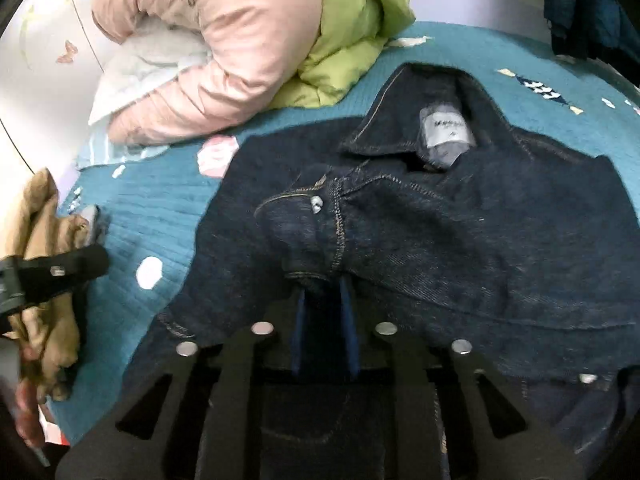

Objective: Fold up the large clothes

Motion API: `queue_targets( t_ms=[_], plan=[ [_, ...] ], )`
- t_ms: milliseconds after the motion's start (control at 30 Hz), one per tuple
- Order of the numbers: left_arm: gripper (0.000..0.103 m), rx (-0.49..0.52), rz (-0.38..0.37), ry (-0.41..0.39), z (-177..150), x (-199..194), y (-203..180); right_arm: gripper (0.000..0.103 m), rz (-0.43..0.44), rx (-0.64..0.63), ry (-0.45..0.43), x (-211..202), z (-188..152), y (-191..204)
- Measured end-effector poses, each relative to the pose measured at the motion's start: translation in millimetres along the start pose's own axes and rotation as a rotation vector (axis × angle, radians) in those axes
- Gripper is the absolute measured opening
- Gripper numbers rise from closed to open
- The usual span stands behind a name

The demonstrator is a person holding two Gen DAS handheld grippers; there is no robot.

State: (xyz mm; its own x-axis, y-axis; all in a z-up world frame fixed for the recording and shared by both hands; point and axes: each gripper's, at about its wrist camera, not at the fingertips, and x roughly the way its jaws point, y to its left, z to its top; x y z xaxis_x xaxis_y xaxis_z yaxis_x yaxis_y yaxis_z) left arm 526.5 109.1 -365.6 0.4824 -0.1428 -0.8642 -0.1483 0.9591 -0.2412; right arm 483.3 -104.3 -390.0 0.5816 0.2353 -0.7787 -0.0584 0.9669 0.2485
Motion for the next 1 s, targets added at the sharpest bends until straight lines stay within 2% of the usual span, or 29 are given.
queue_targets(
  t_ms=[33,67,100,133,200,333,500,533,567,600,667,733,767,800,833,900,1000],
  plan=[
    [0.094,-0.005,-0.003,-0.001,0.1,-0.1,-2.9,0.035,-0.003,0.013,-0.006,-5.4,1.2,-2.3],
    [0.094,-0.010,-0.010,0.000,0.1,-0.1,-6.9,0.055,0.010,0.033,-0.008,-10.2,1.6,-5.3],
    [0.094,-0.010,-0.016,0.002,0.5,0.4,-10.3,0.085,0.049,0.056,-0.021,-15.8,1.3,-7.9],
    [0.094,-0.006,-0.017,0.003,0.7,0.3,-14.8,0.091,0.070,0.070,-0.037,-17.8,3.9,-9.9],
    [0.094,0.009,-0.012,-0.002,1.4,-1.0,-23.7,0.091,0.096,0.050,-0.041,-24.1,5.4,-8.3],
    [0.094,0.023,-0.027,-0.004,3.8,-0.9,-43.4,0.090,0.072,0.019,-0.116,-50.1,7.6,-17.1],
    [0.094,0.100,-0.056,0.021,5.6,18.3,-85.8,0.090,-0.045,0.050,-0.194,-90.8,12.8,-78.7],
    [0.094,0.115,-0.063,0.036,5.7,25.4,-95.3,0.090,-0.068,0.071,-0.181,-91.5,14.5,-92.9],
    [0.094,0.130,-0.067,0.052,5.4,33.1,-104.4,0.084,-0.085,0.114,-0.159,-91.3,17.3,-113.5],
    [0.094,0.152,-0.080,0.079,3.9,45.0,-117.3,0.070,-0.094,0.161,-0.132,-88.5,19.2,-133.6],
    [0.094,0.174,-0.110,0.131,0.1,64.9,-132.0,0.054,-0.100,0.234,-0.075,-79.1,19.8,-163.9],
    [0.094,0.184,-0.115,0.205,-3.5,88.6,-137.9,0.045,-0.065,0.323,0.014,-59.6,13.3,-193.5],
    [0.094,0.184,-0.085,0.253,-6.0,105.8,-138.1,0.043,-0.063,0.349,0.069,-47.9,9.2,-202.8],
    [0.094,0.190,-0.079,0.264,-7.1,114.3,-138.4,0.041,-0.054,0.376,0.136,-32.5,3.3,-211.9],
    [0.098,0.207,-0.076,0.260,-7.1,117.3,-141.1,0.041,-0.038,0.390,0.142,-25.8,-1.3,-216.4],
    [0.098,0.249,-0.050,0.263,-5.8,116.8,-149.8,0.043,-0.030,0.363,0.138,-23.5,-2.8,-215.1],
    [0.098,0.262,-0.153,0.229,7.2,93.4,-150.0,0.048,0.019,0.372,0.121,-35.5,5.1,-215.1]
  ],
)
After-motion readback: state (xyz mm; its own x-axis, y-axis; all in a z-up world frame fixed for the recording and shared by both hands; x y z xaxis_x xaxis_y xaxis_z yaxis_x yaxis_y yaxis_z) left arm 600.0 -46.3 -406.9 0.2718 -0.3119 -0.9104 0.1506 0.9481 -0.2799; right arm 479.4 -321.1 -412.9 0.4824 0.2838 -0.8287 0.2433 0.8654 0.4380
